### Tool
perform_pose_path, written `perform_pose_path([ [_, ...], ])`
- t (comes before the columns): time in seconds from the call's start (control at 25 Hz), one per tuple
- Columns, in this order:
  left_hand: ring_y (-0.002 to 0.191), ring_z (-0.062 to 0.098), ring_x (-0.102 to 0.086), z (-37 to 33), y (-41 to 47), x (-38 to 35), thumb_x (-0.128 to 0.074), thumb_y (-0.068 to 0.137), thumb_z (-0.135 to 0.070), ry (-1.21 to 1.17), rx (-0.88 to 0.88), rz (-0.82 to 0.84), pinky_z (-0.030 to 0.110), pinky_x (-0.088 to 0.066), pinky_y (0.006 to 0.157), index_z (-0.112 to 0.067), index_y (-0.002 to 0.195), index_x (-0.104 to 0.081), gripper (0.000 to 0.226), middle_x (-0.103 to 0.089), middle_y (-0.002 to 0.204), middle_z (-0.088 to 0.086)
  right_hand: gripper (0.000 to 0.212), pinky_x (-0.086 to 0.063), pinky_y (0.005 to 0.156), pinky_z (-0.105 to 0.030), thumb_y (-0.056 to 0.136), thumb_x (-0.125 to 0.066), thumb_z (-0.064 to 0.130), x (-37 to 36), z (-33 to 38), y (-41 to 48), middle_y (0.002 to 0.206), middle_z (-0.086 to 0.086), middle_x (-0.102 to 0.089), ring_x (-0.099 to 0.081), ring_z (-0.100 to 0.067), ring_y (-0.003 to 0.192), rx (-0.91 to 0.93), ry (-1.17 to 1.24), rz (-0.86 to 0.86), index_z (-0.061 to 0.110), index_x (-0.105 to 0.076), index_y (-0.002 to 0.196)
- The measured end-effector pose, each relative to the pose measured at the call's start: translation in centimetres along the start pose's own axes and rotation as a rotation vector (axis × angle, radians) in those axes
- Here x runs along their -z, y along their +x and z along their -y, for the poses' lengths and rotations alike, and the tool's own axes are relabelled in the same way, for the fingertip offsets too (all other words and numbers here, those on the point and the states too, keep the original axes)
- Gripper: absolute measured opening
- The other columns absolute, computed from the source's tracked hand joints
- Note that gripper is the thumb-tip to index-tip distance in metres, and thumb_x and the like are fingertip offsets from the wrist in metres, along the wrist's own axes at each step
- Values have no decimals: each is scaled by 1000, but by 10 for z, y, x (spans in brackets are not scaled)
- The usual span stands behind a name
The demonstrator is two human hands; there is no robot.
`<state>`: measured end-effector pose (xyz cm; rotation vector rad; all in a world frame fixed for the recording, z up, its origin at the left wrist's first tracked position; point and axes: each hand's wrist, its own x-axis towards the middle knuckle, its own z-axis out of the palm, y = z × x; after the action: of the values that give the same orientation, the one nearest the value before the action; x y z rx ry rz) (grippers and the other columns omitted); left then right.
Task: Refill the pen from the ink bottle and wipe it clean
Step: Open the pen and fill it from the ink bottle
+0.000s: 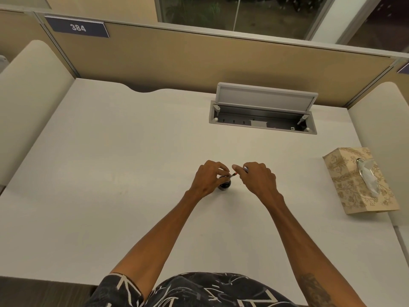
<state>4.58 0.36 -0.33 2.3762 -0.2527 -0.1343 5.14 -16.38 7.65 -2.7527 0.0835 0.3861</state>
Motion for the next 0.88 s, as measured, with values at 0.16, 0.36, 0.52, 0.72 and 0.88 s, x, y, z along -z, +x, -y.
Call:
perform_pose_path([
  [0.16,109,17,-54,0,0,0,-70,87,-35,-24,18,-6,44,-48,85,-25,99,-76,17,-74,107,-12,16,-53,73,-37,88,-59,40,11,-1,2,84,2,-70,-66,-24,78,44,60,28,26,-65,83],
  [0.36,112,19,-53,-1,1,2,-68,88,-35,4,22,30,42,-45,88,-25,99,-78,18,-70,115,-13,16,-58,75,-42,89,-55,23,11,3,2,81,-5,-72,-70,-27,75,38,40,8,16,-69,85],
  [0.52,114,18,-52,-2,2,2,-67,89,-36,18,28,42,41,-44,89,-26,100,-79,19,-68,118,-14,24,-58,76,-42,91,-55,27,8,5,2,80,-8,-73,-70,-29,73,9,37,8,10,-70,86],
  [0.72,114,17,-52,-1,1,3,-66,89,-37,27,26,42,39,-44,88,-28,99,-78,18,-67,119,-15,44,-57,76,-40,95,-46,39,1,5,1,73,-6,-74,-71,-30,71,-43,37,21,5,-67,79],
  [0.88,116,17,-50,-1,1,2,-67,88,-38,7,43,40,39,-42,90,-27,101,-77,20,-68,118,-15,34,-56,76,-37,92,-56,48,7,0,1,79,3,-71,-71,-21,67,-19,103,15,16,-65,89],
])
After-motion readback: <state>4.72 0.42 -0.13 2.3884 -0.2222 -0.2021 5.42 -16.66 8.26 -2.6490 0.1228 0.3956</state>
